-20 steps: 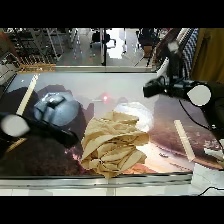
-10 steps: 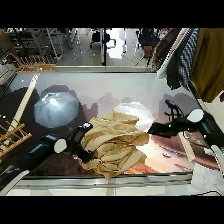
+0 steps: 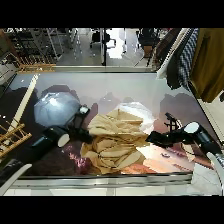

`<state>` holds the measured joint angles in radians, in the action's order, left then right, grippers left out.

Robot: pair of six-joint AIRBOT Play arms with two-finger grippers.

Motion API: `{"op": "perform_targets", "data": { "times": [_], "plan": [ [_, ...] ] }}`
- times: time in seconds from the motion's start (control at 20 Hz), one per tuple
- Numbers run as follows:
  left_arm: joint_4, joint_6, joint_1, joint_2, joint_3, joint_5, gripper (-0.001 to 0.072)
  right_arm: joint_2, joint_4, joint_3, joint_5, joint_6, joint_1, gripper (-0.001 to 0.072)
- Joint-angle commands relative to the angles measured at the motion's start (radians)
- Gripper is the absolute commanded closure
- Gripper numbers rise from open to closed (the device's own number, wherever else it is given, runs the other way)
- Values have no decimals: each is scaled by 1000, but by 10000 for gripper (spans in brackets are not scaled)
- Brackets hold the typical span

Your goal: Fold the clothes and pants, and hang the long-sleeved shirts on hangers.

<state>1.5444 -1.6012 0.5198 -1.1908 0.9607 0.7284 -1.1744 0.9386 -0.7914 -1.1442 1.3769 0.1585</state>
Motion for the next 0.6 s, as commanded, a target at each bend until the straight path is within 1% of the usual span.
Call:
{"op": "perform_targets", "data": {
  "times": [0.0,0.1,0.2,0.35,0.45,0.5,0.55],
  "plan": [
    [19,-15,-37,71,138,-2,692,-1,-101,79,42,-10,-37,187],
    [2,-15,-43,100,163,-2,692,-14,-162,100,108,-3,-94,168],
    [-31,-15,-43,111,163,7,691,-61,-211,99,177,28,-146,167],
    [-46,-14,-43,110,163,26,691,-149,-216,97,277,57,-214,167],
    [-46,-15,-43,110,163,35,691,-191,-263,95,357,62,-237,168],
    [-47,-14,-43,110,163,43,691,-204,-301,95,404,62,-246,174],
    [-54,-14,-43,110,163,50,691,-212,-328,95,436,62,-253,195]
  ]
}}
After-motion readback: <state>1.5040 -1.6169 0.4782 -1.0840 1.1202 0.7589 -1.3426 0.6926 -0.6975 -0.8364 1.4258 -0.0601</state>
